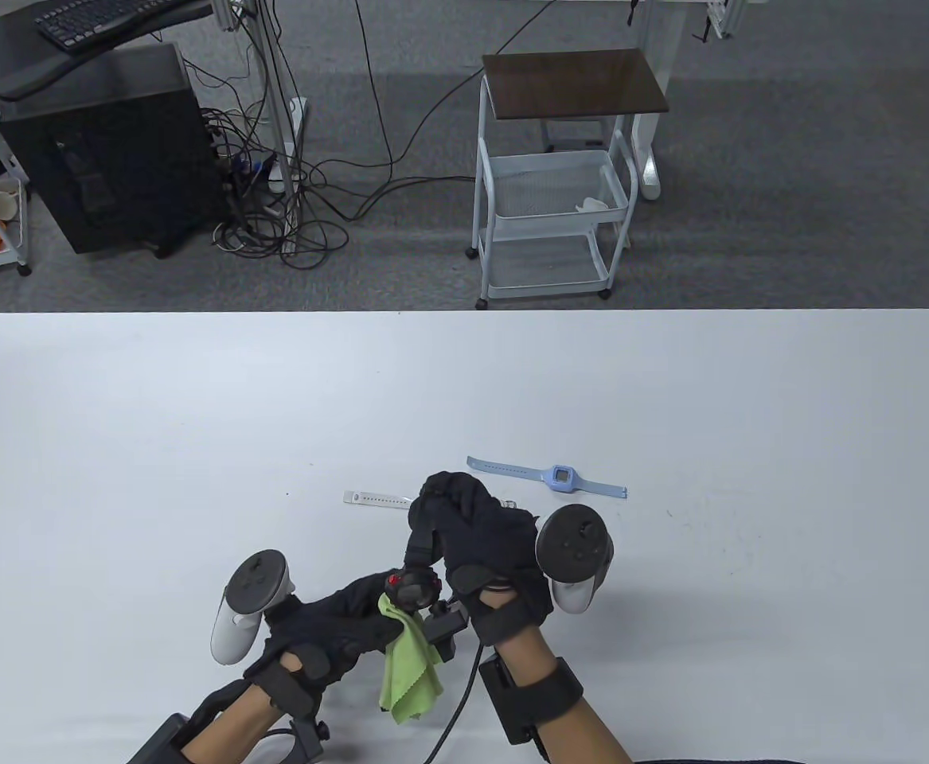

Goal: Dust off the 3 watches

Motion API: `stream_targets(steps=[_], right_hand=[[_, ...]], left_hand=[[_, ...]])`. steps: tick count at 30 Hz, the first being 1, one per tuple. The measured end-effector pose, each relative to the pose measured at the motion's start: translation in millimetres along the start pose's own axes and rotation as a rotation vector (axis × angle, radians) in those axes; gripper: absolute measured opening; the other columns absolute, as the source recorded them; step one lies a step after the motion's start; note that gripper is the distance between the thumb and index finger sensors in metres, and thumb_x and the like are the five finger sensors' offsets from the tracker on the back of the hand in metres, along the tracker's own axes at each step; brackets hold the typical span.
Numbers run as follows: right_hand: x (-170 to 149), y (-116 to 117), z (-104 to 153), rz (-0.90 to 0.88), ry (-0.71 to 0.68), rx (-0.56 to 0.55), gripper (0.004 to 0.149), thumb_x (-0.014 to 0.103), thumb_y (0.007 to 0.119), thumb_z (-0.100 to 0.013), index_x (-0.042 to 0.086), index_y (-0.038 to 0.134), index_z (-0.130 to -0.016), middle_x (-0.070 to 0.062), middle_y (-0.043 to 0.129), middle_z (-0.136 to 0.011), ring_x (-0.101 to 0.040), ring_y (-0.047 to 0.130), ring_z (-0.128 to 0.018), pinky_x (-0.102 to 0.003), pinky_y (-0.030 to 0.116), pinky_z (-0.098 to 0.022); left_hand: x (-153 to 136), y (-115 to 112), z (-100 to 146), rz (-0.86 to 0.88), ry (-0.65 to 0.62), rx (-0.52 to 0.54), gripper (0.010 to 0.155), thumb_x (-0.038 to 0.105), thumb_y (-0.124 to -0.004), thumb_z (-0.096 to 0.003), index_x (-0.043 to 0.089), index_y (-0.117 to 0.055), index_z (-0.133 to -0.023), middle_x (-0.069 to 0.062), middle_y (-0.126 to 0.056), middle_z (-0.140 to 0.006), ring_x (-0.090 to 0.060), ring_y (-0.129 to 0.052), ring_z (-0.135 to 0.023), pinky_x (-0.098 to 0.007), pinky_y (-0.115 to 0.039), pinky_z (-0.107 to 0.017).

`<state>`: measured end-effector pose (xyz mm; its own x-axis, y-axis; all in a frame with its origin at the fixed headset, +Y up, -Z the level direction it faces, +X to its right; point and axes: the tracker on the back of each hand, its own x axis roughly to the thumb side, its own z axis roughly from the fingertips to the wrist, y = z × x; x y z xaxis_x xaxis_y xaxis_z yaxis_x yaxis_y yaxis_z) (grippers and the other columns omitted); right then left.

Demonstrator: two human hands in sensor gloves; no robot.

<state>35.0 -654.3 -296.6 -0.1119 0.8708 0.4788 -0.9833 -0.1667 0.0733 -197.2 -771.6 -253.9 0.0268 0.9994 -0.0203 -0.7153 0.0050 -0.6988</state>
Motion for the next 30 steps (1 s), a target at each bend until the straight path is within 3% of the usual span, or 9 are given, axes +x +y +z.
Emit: stream_targets(steps=[4, 7, 10, 14, 20, 26, 30], right_hand=[[0, 2, 1, -0.026, 0.002, 0.011, 0.039, 0.032, 0.076, -0.042, 0.012, 0.08, -0.075, -0.013, 0.1, -0.056, -0.009, 0.112, -0.018, -0.047, 0.083, -0.043], [0, 1, 1, -0.029, -0.013, -0.015, 0.039, 0.033, 0.076, -0.042, 0.012, 0.08, -0.075, -0.012, 0.1, -0.055, -0.011, 0.112, -0.018, -0.047, 0.083, -0.043], [-1, 2, 2, -0.022, -0.03, -0.062, 0.039, 0.033, 0.077, -0.04, 0.013, 0.082, -0.072, -0.012, 0.102, -0.052, -0.013, 0.113, -0.016, -0.048, 0.083, -0.041], [-1, 4, 2, -0.033, -0.051, -0.035, 0.039, 0.033, 0.077, -0.04, 0.013, 0.082, -0.073, -0.012, 0.101, -0.053, -0.013, 0.113, -0.017, -0.049, 0.082, -0.042], [-1, 5, 1, -0.039, -0.061, -0.037, 0.039, 0.034, 0.077, -0.04, 0.014, 0.082, -0.073, -0.011, 0.101, -0.053, -0.01, 0.112, -0.016, -0.048, 0.083, -0.042], [-3, 4, 1, -0.061, -0.055, -0.044, 0.039, 0.034, 0.076, -0.041, 0.013, 0.082, -0.073, -0.012, 0.101, -0.054, -0.013, 0.112, -0.017, -0.049, 0.082, -0.042], [-2, 1, 1, -0.067, -0.059, -0.069, 0.038, 0.033, 0.077, -0.04, 0.013, 0.083, -0.072, -0.013, 0.101, -0.053, -0.015, 0.113, -0.017, -0.05, 0.081, -0.042]], left_hand=[[2, -1, 0, -0.079, -0.021, 0.023, 0.055, 0.056, -0.071, -0.0582, 0.026, -0.064, -0.105, 0.009, -0.072, -0.092, -0.023, -0.074, -0.092, -0.065, -0.045, -0.075], [2, 0, 1, -0.113, -0.047, 0.059, 0.052, 0.055, -0.069, -0.0576, 0.027, -0.068, -0.101, 0.005, -0.072, -0.102, -0.031, -0.066, -0.105, -0.065, -0.043, -0.077], [5, -1, 0, -0.164, -0.073, 0.07, 0.05, 0.05, -0.065, -0.058, 0.021, -0.065, -0.099, -0.002, -0.078, -0.1, -0.029, -0.079, -0.099, -0.059, -0.052, -0.078], [9, -4, 1, -0.219, -0.075, 0.077, 0.049, 0.045, -0.066, -0.0573, 0.018, -0.061, -0.098, 0.002, -0.086, -0.089, -0.02, -0.093, -0.087, -0.053, -0.062, -0.076], [8, 0, 2, -0.161, -0.074, 0.043, 0.053, 0.045, -0.068, -0.0605, 0.022, -0.054, -0.107, 0.004, -0.081, -0.086, -0.021, -0.086, -0.082, -0.061, -0.052, -0.076], [8, 1, 3, -0.208, -0.104, 0.108, 0.052, 0.062, -0.066, -0.0528, 0.027, -0.078, -0.088, 0.013, -0.092, -0.06, -0.014, -0.096, -0.06, -0.056, -0.063, -0.071], [12, 1, 3, -0.241, -0.102, 0.1, 0.05, 0.055, -0.064, -0.0568, 0.023, -0.075, -0.094, 0.011, -0.095, -0.075, -0.017, -0.097, -0.075, -0.056, -0.062, -0.072]])
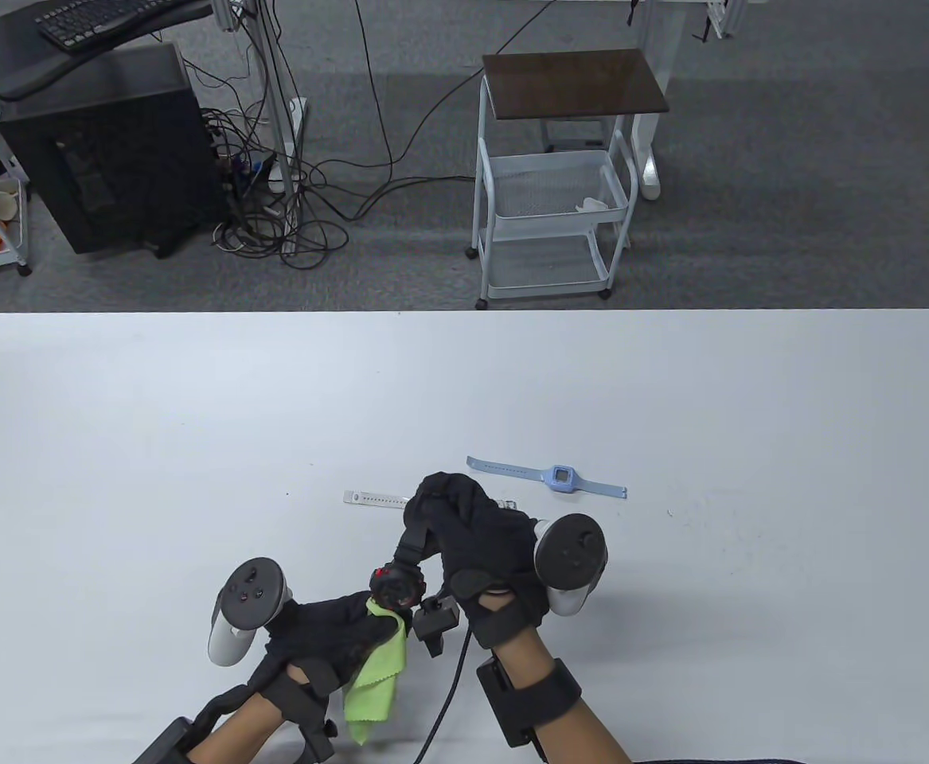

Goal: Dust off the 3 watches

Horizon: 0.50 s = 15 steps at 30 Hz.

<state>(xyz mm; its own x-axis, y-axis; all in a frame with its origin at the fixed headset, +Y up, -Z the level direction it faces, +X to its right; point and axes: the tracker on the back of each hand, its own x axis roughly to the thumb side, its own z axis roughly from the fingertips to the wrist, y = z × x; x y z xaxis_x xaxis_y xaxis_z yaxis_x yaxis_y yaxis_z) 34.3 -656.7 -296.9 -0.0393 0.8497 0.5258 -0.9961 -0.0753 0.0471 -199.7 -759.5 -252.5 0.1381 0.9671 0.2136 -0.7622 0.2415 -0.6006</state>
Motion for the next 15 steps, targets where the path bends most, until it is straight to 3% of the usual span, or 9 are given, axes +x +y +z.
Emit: stream_targets(steps=[5, 10, 15], right_hand=[[0.2, 0.3, 0.8, 0.006, -0.009, -0.004, 0.038, 0.033, 0.078, -0.04, 0.013, 0.083, -0.072, -0.012, 0.102, -0.052, -0.014, 0.112, -0.017, -0.05, 0.081, -0.042], [0.4, -0.1, 1.5, 0.001, -0.013, -0.01, 0.038, 0.033, 0.078, -0.04, 0.013, 0.083, -0.072, -0.013, 0.101, -0.053, -0.015, 0.112, -0.018, -0.051, 0.081, -0.043], [1.8, -2.4, 0.9, -0.017, -0.02, -0.03, 0.038, 0.033, 0.078, -0.04, 0.013, 0.083, -0.072, -0.013, 0.101, -0.053, -0.017, 0.113, -0.019, -0.051, 0.08, -0.043]], left_hand=[[0.5, -0.5, -0.6, -0.025, 0.021, -0.004, 0.049, 0.046, -0.068, -0.0584, 0.023, -0.067, -0.101, 0.008, -0.089, -0.09, -0.02, -0.091, -0.09, -0.057, -0.06, -0.074], [-3.5, 3.0, 1.4, 0.023, 0.051, 0.009, 0.047, 0.054, -0.071, -0.0567, 0.023, -0.076, -0.092, 0.011, -0.095, -0.068, -0.016, -0.098, -0.067, -0.057, -0.061, -0.072], [-4.1, 5.1, 1.5, -0.001, 0.046, 0.043, 0.049, 0.059, -0.067, -0.0565, 0.023, -0.08, -0.087, 0.012, -0.097, -0.064, -0.015, -0.1, -0.064, -0.057, -0.063, -0.071]])
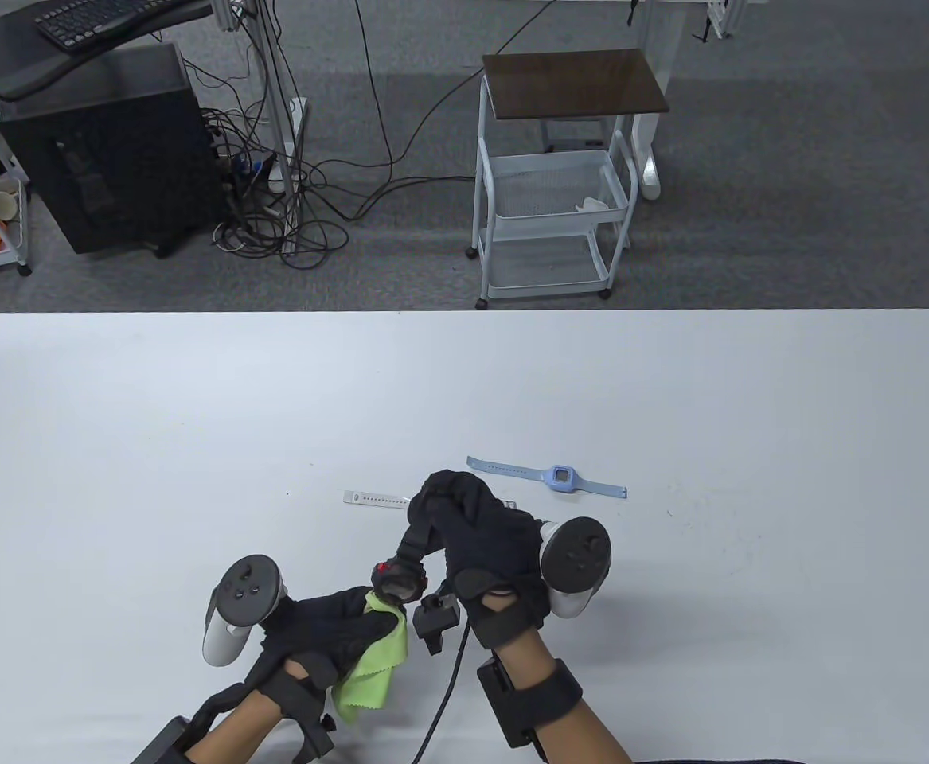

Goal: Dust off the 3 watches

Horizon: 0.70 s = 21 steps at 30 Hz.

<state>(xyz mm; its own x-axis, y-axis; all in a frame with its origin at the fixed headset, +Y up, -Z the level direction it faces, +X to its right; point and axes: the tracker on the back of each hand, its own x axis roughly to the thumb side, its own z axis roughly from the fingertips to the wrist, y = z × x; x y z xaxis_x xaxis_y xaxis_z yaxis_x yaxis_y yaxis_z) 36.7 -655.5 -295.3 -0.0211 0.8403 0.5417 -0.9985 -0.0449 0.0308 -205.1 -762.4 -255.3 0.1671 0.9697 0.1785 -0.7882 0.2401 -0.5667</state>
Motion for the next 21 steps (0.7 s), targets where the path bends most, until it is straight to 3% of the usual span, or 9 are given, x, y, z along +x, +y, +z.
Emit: stream_targets(steps=[6, 11, 15, 18, 21], right_hand=[[-1, 0, 1, 0.016, -0.012, -0.006, 0.038, 0.033, 0.078, -0.04, 0.013, 0.083, -0.072, -0.013, 0.102, -0.052, -0.016, 0.112, -0.019, -0.052, 0.08, -0.043], [-1, 0, 0, -0.01, -0.005, -0.014, 0.038, 0.033, 0.078, -0.04, 0.013, 0.083, -0.072, -0.013, 0.101, -0.053, -0.017, 0.112, -0.02, -0.052, 0.079, -0.043], [-1, -1, 1, -0.024, -0.004, -0.025, 0.038, 0.033, 0.078, -0.04, 0.013, 0.083, -0.072, -0.013, 0.101, -0.053, -0.017, 0.112, -0.02, -0.053, 0.079, -0.043], [-1, -1, 1, -0.017, -0.003, -0.019, 0.038, 0.032, 0.078, -0.04, 0.013, 0.083, -0.072, -0.013, 0.101, -0.053, -0.019, 0.112, -0.022, -0.053, 0.078, -0.043], [-1, -1, 1, -0.019, -0.005, -0.024, 0.038, 0.032, 0.078, -0.04, 0.013, 0.083, -0.072, -0.014, 0.101, -0.053, -0.018, 0.112, -0.021, -0.053, 0.078, -0.043]], left_hand=[[1, -1, -2, -0.033, 0.014, -0.027, 0.048, 0.048, -0.066, -0.0591, 0.021, -0.07, -0.099, 0.006, -0.092, -0.087, -0.022, -0.093, -0.086, -0.058, -0.059, -0.073], [-3, 7, 0, -0.036, 0.035, 0.0, 0.047, 0.057, -0.072, -0.0563, 0.024, -0.079, -0.089, 0.011, -0.097, -0.068, -0.016, -0.1, -0.067, -0.057, -0.062, -0.072], [-7, 11, 0, -0.018, 0.034, -0.008, 0.048, 0.062, -0.074, -0.0544, 0.025, -0.082, -0.085, 0.012, -0.099, -0.064, -0.015, -0.102, -0.065, -0.057, -0.062, -0.072], [-7, 11, 0, -0.037, 0.04, -0.01, 0.048, 0.059, -0.07, -0.0569, 0.024, -0.081, -0.087, 0.011, -0.098, -0.068, -0.017, -0.101, -0.07, -0.058, -0.062, -0.072], [-5, 9, 0, -0.07, 0.049, -0.03, 0.048, 0.051, -0.07, -0.0583, 0.023, -0.073, -0.097, 0.007, -0.095, -0.083, -0.02, -0.095, -0.083, -0.058, -0.06, -0.073]])
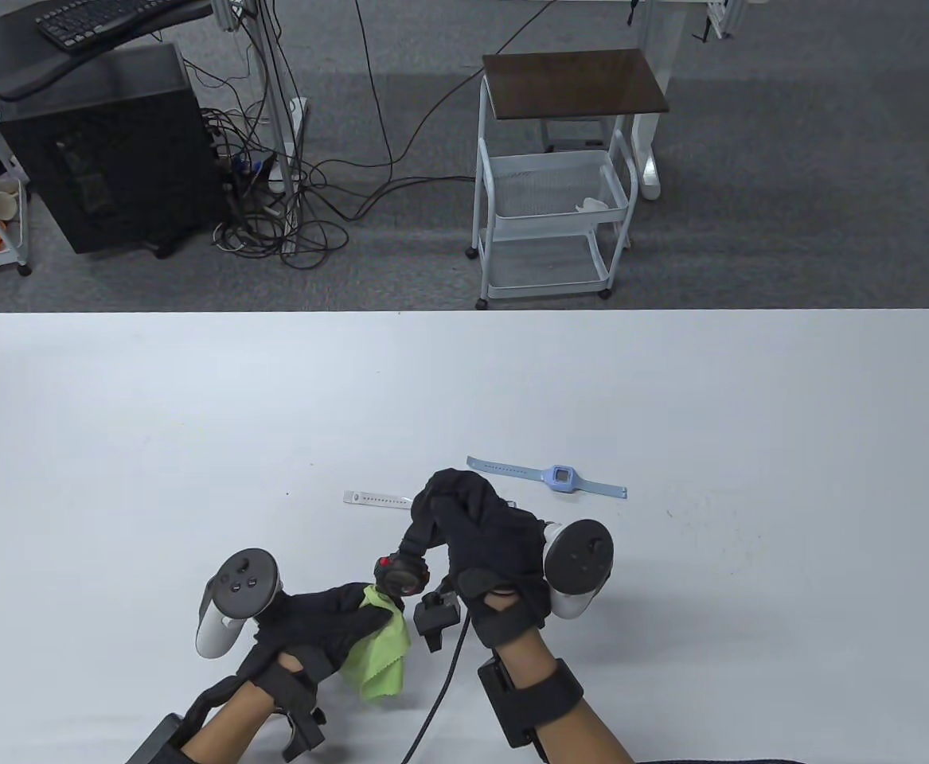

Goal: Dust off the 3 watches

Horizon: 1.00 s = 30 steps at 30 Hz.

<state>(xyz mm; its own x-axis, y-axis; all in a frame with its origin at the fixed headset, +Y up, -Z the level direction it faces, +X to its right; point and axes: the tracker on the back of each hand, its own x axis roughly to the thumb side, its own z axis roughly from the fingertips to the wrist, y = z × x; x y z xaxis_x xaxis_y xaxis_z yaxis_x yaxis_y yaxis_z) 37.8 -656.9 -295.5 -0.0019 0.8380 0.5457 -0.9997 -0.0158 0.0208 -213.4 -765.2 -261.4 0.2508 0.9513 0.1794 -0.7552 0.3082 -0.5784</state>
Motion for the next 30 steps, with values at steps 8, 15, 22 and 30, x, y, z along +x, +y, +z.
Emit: stream_targets(steps=[8, 15, 22, 30], right_hand=[[1, -5, -2, -0.007, -0.007, -0.022, 0.038, 0.033, 0.078, -0.04, 0.013, 0.083, -0.073, -0.013, 0.101, -0.053, -0.018, 0.112, -0.022, -0.053, 0.078, -0.043], [5, -15, -6, 0.002, -0.033, -0.045, 0.038, 0.033, 0.078, -0.04, 0.013, 0.083, -0.073, -0.013, 0.101, -0.054, -0.019, 0.112, -0.024, -0.054, 0.078, -0.044], [13, -17, -7, 0.013, -0.061, -0.046, 0.038, 0.033, 0.079, -0.04, 0.014, 0.084, -0.072, -0.013, 0.101, -0.054, -0.02, 0.112, -0.025, -0.055, 0.077, -0.045], [12, -25, -8, -0.023, -0.053, -0.093, 0.038, 0.033, 0.078, -0.041, 0.014, 0.083, -0.073, -0.013, 0.1, -0.055, -0.02, 0.112, -0.026, -0.055, 0.076, -0.045]], left_hand=[[-2, 3, 0, -0.012, 0.025, 0.001, 0.046, 0.056, -0.074, -0.0564, 0.025, -0.077, -0.089, 0.01, -0.094, -0.068, -0.017, -0.097, -0.068, -0.059, -0.06, -0.072], [8, 6, 3, -0.024, -0.01, 0.028, 0.048, 0.055, -0.065, -0.0592, 0.02, -0.08, -0.088, 0.007, -0.098, -0.071, -0.021, -0.099, -0.072, -0.059, -0.062, -0.071], [11, 5, 2, -0.078, 0.007, 0.037, 0.047, 0.045, -0.068, -0.0591, 0.026, -0.067, -0.102, 0.007, -0.089, -0.087, -0.021, -0.091, -0.085, -0.059, -0.058, -0.074], [4, 12, 2, 0.008, 0.012, 0.047, 0.048, 0.061, -0.071, -0.0572, 0.021, -0.087, -0.078, 0.012, -0.099, -0.052, -0.015, -0.103, -0.053, -0.055, -0.069, -0.068]])
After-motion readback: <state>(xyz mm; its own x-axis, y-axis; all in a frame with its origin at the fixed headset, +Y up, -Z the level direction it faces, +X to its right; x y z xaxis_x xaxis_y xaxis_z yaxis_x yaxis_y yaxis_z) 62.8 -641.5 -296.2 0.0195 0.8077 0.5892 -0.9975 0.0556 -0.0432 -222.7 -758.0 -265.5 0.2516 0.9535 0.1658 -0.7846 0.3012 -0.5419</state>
